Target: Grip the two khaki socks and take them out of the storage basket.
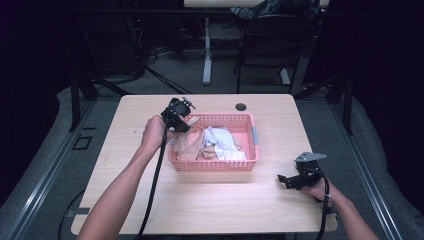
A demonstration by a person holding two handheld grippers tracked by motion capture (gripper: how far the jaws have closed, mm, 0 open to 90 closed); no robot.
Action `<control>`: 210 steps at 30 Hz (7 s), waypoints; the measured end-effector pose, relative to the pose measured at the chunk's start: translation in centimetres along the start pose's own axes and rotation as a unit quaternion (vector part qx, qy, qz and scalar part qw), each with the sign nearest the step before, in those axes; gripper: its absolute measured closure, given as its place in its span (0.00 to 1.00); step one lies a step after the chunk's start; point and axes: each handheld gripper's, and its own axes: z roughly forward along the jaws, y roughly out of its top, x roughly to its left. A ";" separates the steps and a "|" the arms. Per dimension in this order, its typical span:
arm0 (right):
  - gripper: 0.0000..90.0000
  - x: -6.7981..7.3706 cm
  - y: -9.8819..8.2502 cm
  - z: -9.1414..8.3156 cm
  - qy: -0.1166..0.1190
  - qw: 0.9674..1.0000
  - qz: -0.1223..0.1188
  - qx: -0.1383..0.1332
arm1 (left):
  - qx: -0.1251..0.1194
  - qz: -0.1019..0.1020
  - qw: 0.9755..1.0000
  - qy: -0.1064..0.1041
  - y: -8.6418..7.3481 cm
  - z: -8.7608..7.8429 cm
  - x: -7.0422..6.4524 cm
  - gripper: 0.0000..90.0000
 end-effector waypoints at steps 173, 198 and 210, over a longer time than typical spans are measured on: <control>0.00 0.0 0.0 0.0 0.001 1.000 0.001 -0.002 | 0.037 -0.074 0.996 -0.045 0.1 7.0 -0.8 0.97; 0.00 0.1 -0.1 0.0 0.000 1.000 0.002 -0.002 | -0.037 -0.047 0.998 -0.034 1.2 -0.1 -0.3 0.97; 0.00 0.1 -0.1 0.0 0.000 1.000 0.003 -0.003 | -0.055 -0.040 0.997 -0.033 1.9 -2.9 0.2 0.97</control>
